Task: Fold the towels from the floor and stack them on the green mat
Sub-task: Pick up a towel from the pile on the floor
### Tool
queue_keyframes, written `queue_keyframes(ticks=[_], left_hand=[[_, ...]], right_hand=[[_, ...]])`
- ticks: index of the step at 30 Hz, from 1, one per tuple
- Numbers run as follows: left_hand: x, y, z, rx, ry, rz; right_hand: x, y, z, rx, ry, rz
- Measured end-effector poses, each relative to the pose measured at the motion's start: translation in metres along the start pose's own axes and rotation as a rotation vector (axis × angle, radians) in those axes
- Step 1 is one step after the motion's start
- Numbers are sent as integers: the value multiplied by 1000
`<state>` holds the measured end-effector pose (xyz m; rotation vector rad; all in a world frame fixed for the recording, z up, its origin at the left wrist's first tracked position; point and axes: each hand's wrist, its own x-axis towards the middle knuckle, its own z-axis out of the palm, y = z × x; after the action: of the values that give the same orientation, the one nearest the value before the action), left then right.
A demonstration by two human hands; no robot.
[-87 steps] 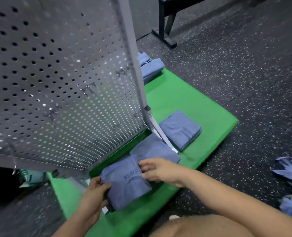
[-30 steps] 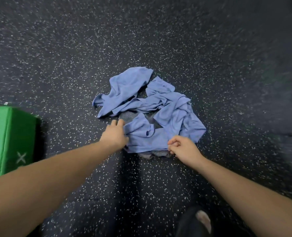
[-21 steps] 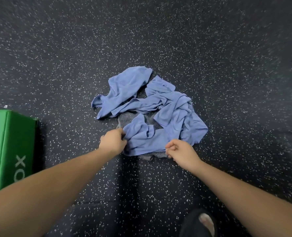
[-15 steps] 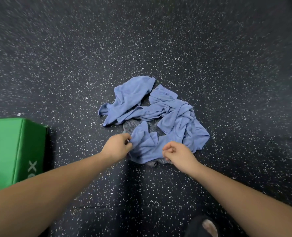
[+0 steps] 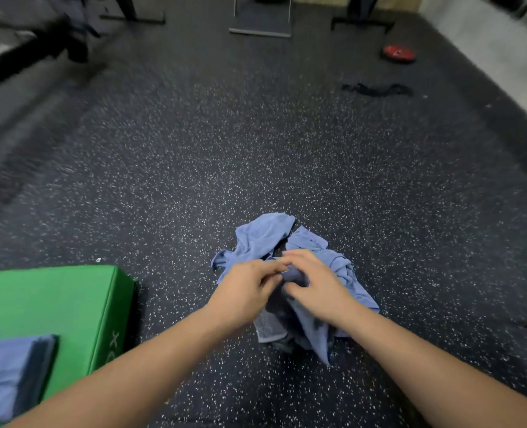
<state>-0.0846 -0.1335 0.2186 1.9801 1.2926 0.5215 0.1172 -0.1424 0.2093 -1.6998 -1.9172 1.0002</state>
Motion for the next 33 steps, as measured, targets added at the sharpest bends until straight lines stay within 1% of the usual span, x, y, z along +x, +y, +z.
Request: queue_keyframes(ticks=[4, 7, 10, 12, 15, 18, 20, 23, 26, 30, 33], left_hand=[[-24, 40, -44, 42, 149, 64], [-49, 66, -74, 155, 218, 86], [-72, 80, -97, 205, 341, 83], [-87, 84, -108, 183, 388, 29], [-106, 85, -122, 109, 449, -77], [-118, 88, -128, 49, 510, -81], [-124, 91, -126, -23, 508, -47], [-127, 91, -119, -139, 469, -68], [-127, 97, -118, -326, 425, -97], [-122, 98, -124, -558, 284, -32], [-121, 95, -125, -613, 195, 7]], right_hand=[[-13, -54, -25, 24, 62, -111], [-26, -91, -39, 5, 143, -159], [-41, -128, -52, -25, 228, -187], [-55, -150, -62, -68, 272, -189], [-80, -173, -74, -49, 275, -119], [-104, -188, -68, -8, 282, -116], [-118, -194, -61, -20, 272, -130], [-126, -200, -59, -9, 281, -124], [-128, -206, -58, 146, 349, -106], [-125, -213, -49, 292, 441, -101], [-119, -219, -46, 301, 402, -126]])
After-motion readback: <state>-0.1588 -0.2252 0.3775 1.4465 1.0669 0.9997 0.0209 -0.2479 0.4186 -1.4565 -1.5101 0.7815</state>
